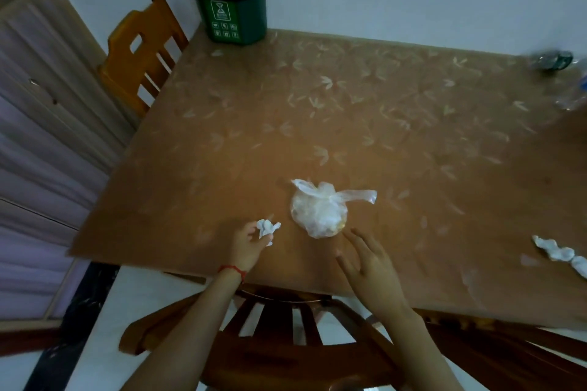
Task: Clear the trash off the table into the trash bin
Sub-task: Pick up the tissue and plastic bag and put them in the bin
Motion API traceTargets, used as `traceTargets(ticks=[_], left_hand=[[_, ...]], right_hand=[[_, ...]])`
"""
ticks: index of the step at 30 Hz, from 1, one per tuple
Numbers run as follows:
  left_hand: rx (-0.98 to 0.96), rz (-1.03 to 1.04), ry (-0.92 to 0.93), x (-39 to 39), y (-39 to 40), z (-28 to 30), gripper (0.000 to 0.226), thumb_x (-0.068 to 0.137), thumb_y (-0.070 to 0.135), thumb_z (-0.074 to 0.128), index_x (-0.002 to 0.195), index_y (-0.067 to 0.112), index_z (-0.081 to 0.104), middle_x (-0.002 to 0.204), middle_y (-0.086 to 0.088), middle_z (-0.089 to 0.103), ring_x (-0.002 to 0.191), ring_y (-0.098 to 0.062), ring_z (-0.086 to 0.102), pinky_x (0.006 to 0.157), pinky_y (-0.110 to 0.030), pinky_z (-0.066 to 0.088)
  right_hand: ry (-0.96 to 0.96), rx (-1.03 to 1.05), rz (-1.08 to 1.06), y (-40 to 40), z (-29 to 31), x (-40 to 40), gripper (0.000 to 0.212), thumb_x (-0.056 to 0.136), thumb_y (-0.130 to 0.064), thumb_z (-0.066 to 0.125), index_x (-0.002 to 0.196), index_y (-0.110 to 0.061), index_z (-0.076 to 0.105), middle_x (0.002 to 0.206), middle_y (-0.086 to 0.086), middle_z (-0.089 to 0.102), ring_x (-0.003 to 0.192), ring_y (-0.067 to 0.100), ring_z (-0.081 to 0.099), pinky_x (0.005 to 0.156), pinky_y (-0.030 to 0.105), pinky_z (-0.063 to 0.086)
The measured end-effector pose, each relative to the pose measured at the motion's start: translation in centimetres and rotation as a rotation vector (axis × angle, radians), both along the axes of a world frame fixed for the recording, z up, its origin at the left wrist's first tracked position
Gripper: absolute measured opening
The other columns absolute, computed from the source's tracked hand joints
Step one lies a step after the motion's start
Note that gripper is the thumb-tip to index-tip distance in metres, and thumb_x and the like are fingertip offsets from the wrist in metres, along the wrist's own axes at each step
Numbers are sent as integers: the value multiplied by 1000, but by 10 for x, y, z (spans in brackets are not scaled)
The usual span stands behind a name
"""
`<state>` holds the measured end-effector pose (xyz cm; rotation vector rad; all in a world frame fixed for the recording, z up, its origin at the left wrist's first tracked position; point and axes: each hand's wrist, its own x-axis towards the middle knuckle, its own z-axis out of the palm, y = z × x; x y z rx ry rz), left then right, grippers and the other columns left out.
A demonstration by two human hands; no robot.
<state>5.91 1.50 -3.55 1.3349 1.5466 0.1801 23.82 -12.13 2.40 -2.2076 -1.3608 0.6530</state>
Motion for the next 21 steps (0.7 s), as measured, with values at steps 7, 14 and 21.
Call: traceTargets(ticks=[7,14,21], left_hand=[[162,-46,-57,20,25,-21,23,71,15,74,88,1,65,85,-10,70,71,-21,62,69,-32,51],[232,-73,-45,32,31,-32,23,68,8,75,88,1,68,86,-12,70,74,-24,65,67,-30,51],[301,-108,-3,37,31,-45,16,69,7,72,84,3,69,77,-8,67,61,-10,59,58,-19,52]], right_hand=[[2,0,-74,1,-13,0,42,92,-33,51,129,-15,51,134,6,50,122,23,47,100,37,39],[28,-36,-130,-4,-19,-5,45,91,-39,47,130,-16,50,138,4,47,125,20,44,101,35,38],[14,-61,-156,-5,-20,0,44,92,-37,49,130,-16,49,138,4,47,125,20,44,101,37,40]])
